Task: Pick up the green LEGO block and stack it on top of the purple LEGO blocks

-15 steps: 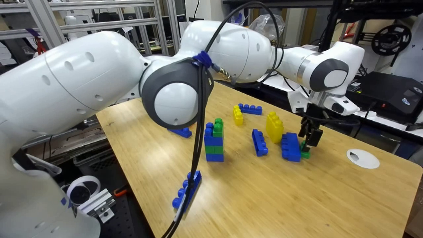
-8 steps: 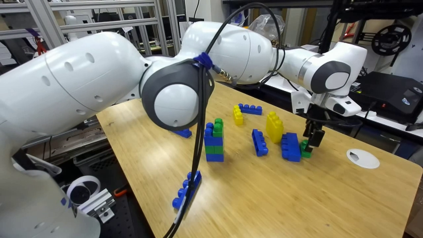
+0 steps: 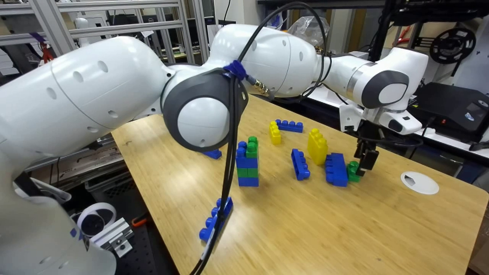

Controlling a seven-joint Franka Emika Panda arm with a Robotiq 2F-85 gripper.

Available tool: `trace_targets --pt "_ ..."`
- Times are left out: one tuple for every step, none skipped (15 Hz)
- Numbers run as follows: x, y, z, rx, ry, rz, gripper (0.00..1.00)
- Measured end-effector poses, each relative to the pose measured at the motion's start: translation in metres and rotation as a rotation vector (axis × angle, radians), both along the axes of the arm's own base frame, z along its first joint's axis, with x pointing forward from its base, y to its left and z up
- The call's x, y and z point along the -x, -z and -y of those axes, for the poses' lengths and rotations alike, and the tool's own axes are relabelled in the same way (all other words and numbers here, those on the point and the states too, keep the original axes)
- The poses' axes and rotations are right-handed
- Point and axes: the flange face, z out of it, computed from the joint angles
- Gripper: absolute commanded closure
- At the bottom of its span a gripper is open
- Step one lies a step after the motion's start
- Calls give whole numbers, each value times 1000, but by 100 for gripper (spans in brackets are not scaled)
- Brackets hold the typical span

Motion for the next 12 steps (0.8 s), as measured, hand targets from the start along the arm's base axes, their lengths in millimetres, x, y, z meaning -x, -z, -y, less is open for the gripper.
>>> trace_targets --pt "0 -1 0 0 0 2 0" --pt "0 -2 0 1 0 3 0" --pt "-1 -4 0 1 0 5 0" --pt "-1 -6 0 1 0 7 0" --pt "-1 -10 0 1 -5 8 0" --pt "-1 -18 0 0 -21 11 0" --pt "-1 -32 0 -1 -44 18 0" --pt "-2 -52 0 5 -73 32 0" --pt "-1 -74 1 13 -102 47 0" --pt "0 -98 3 24 -131 60 0" --pt "2 -122 4 36 -157 76 0" --pt "4 -144 4 48 -182 92 0"
